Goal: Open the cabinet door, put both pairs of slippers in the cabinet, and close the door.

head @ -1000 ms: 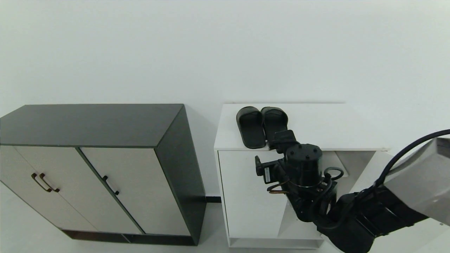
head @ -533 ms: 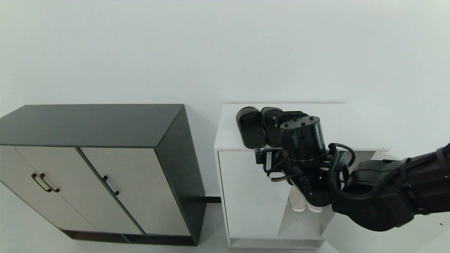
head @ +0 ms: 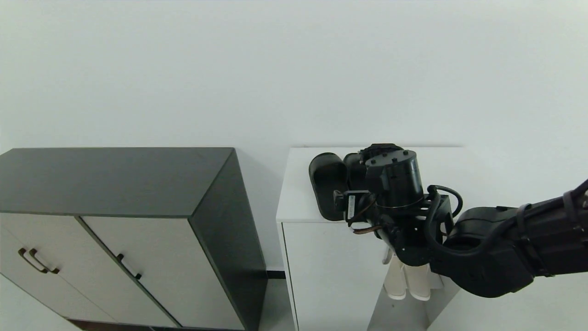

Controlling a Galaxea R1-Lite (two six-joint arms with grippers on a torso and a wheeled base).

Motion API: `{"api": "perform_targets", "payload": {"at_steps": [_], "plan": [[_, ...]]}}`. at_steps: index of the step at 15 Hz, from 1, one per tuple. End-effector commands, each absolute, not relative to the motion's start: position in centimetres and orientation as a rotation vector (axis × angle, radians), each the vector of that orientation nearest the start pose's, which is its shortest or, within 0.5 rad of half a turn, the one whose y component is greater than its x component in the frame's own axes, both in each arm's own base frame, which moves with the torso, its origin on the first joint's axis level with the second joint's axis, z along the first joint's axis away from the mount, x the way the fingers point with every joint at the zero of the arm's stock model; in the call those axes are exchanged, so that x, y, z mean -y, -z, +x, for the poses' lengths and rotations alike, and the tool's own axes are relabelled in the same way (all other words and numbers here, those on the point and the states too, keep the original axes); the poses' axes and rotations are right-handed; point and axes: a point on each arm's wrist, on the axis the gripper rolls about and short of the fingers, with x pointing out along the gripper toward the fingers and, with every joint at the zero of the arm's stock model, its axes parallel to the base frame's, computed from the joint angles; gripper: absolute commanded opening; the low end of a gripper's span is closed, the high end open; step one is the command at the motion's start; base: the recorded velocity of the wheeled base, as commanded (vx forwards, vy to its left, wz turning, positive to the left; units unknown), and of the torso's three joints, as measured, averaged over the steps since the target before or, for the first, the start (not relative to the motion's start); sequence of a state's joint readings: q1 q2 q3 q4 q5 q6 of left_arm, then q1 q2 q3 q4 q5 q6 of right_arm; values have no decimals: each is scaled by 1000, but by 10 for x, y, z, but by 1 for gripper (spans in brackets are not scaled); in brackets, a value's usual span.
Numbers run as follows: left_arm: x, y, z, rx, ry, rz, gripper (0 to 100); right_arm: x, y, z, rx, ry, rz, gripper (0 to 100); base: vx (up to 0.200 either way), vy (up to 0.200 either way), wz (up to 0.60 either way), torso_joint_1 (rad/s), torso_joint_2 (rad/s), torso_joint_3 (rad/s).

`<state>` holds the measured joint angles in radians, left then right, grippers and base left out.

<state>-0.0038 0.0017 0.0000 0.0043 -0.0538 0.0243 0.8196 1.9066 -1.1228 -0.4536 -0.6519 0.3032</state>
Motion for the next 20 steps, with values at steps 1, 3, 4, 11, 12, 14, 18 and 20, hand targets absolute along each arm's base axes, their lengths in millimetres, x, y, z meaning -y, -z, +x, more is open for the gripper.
{"api": "perform_targets", "payload": {"at_steps": [1, 3, 4, 11, 12, 14, 18, 20], "plan": [[1, -75, -23, -5, 57, 24, 0, -262, -172, 266, -280, -120, 67, 100, 200, 0, 0, 2, 2, -2], [1, -75, -23, -5, 57, 24, 0, -266, -159, 270, -259, -124, 76, 100, 200, 0, 0, 7, 5, 0], [1, -75, -23, -5, 57, 24, 0, -268, -154, 272, -253, -126, 74, 100, 0, 0, 0, 0, 0, 0], [1, -75, -23, -5, 57, 23, 0, -275, -124, 293, -219, -119, 35, 100, 0, 0, 0, 0, 0, 0], [1, -75, -23, -5, 57, 23, 0, -276, -117, 300, -200, -113, 18, 100, 0, 0, 0, 0, 0, 0], [1, -75, -23, -6, 55, 21, 0, -276, -111, 312, -178, -105, -1, 100, 0, 0, 0, 0, 0, 0], [1, -75, -23, -6, 55, 20, 0, -278, -113, 340, -140, -77, -2, 100, 0, 0, 0, 0, 0, 0], [1, -75, -23, -6, 55, 20, 0, -278, -117, 349, -129, -68, 6, 100, 0, 0, 0, 0, 0, 0]]}}
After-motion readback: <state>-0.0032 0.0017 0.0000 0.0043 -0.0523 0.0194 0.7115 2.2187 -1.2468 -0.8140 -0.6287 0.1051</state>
